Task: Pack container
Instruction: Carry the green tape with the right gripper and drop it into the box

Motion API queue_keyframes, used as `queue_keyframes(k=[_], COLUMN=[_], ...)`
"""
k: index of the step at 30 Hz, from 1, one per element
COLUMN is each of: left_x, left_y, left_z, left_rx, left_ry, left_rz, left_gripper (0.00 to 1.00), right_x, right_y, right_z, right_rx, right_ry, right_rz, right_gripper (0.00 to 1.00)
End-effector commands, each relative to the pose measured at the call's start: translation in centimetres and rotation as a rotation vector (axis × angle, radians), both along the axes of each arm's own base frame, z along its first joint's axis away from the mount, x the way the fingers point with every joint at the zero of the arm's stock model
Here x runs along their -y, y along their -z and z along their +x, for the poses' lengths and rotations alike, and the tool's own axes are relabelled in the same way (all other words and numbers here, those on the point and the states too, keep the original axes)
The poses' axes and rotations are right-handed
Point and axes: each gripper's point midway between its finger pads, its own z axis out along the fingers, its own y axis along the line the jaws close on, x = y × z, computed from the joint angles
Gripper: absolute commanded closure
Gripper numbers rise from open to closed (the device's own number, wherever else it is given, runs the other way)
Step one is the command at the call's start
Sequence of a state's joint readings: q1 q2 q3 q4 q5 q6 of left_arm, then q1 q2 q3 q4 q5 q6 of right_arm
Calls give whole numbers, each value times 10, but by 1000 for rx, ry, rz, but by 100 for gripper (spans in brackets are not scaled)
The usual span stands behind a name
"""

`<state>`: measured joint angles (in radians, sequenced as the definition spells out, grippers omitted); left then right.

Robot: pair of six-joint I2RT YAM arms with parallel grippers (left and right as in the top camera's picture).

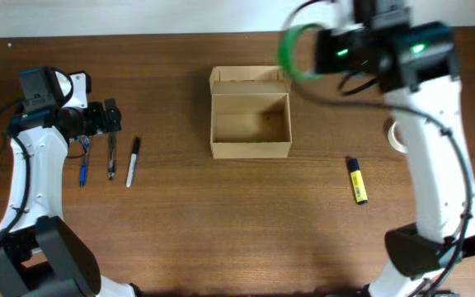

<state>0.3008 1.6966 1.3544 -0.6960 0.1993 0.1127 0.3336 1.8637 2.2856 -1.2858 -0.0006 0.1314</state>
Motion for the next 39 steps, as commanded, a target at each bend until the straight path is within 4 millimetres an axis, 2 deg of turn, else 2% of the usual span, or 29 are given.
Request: queue_keyframes(k=[1,5,8,11,27,33,39], left_x=[0,0,0,0,0,0,0], left_y=[-2,-2,-2,-2,-2,-2,-2], left_z=[4,4,4,4,4,4,4], left_rx=[8,8,8,8,8,8,8], left_ry=[18,18,18,18,18,18,18], left_rz=[-2,-2,-2,-2,-2,-2,-2], left_gripper=[1,1,1,1,1,1,1], right_x=[-33,-55,-70,-77,-109,-116,-122], right_y=[56,95,129,157,264,285,289], right_z=[10,22,32,33,28,30,37], right_rx=[-42,-55,-108,-169,-368,-384,-359], right_ry=[-151,-200,-234,-263,-336,-324,-313], right_rz=[-238,-382,-368,-354,-321,-313,-299], right_gripper=[96,96,96,96,96,96,96])
